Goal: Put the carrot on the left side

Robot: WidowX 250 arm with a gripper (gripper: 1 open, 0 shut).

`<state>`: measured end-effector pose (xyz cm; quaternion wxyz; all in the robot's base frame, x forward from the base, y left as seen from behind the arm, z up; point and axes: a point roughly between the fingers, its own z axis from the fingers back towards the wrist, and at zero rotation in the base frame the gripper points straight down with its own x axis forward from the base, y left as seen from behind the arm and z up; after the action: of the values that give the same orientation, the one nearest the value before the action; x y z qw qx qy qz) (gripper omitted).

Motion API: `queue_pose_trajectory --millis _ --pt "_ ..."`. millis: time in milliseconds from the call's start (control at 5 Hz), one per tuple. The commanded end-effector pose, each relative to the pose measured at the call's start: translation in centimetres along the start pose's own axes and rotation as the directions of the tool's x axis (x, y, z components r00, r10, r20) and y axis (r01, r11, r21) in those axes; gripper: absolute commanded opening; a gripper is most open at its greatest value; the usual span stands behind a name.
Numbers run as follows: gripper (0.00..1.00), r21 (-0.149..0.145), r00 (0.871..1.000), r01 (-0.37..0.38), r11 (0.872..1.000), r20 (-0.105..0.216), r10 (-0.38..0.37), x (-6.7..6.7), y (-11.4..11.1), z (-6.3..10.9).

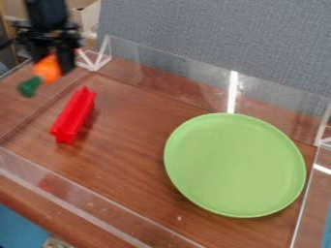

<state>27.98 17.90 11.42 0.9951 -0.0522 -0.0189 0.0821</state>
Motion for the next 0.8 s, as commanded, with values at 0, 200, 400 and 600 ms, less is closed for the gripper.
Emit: queue_pose_trajectory --millis 0,200,400,600 --pt "0.0 0.044 0.999 -0.022 0.999 0.042 0.02 -1.41 1.33 1.01" --pt "0.0 0.047 0.999 -0.031 0.998 0.039 0.029 -1.93 1.55 0.77" --pt "0.0 0.048 0.999 -0.034 0.998 0.04 0.032 -1.64 1.78 0.56" --pt "0.0 0.049 0.999 -0.034 0.998 0.041 0.032 -1.4 1.96 0.37"
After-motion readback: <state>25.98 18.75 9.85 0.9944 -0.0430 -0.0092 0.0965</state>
